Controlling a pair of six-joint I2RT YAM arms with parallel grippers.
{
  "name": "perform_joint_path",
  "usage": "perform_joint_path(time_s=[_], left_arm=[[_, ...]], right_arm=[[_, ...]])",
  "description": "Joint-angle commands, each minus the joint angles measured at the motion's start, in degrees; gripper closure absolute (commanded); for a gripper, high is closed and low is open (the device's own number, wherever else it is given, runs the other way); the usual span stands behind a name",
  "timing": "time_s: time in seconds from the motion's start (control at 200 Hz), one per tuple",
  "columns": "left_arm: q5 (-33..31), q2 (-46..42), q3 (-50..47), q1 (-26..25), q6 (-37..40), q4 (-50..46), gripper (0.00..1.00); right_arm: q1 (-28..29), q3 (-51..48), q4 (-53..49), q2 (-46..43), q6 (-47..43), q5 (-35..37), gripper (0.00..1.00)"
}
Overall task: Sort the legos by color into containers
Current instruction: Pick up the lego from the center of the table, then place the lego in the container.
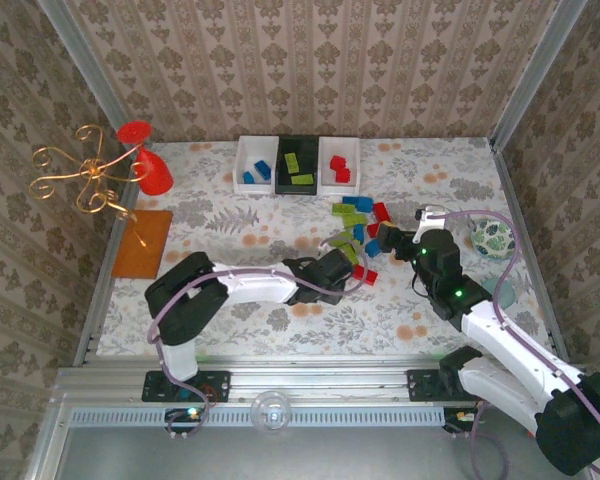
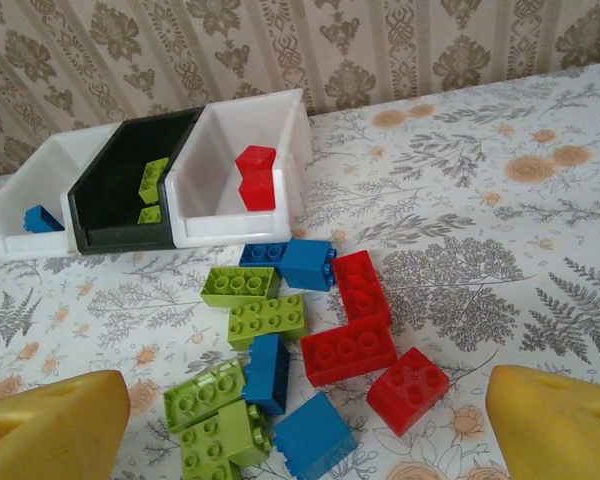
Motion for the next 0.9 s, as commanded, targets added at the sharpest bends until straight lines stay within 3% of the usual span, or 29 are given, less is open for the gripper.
perform_joint_path(time_s=[0.0, 0.205, 0.345, 0.545, 0.895], left_arm=[[-4.3, -6.7, -2.6, 3.8, 1.5, 0.2, 0.57], [-4.0, -15.2, -1.4, 18.7, 11.3, 0.7, 0.57], [-2.9, -14.6, 5.2, 29.1, 17.8, 2.2, 0.57], [2.4, -1.6, 20.6, 38.7, 19.9, 2.8, 0.57], [6.7, 23.3, 49.0, 44.8, 20.9, -3.5, 0.56]], right_arm=[[-0.2, -0.6, 1.1, 0.5, 1.1, -1.0, 0.07], [-0.2, -0.7, 1.2, 0.6, 1.2, -1.4, 0.07], [-0.2, -0.5, 1.4, 1.0, 1.5, -1.9, 0.07], [-0.2, -0.4, 1.3, 1.4, 1.6, -2.4, 0.07], [0.8, 0.6, 3.4, 4.3, 1.4, -8.5, 0.07]])
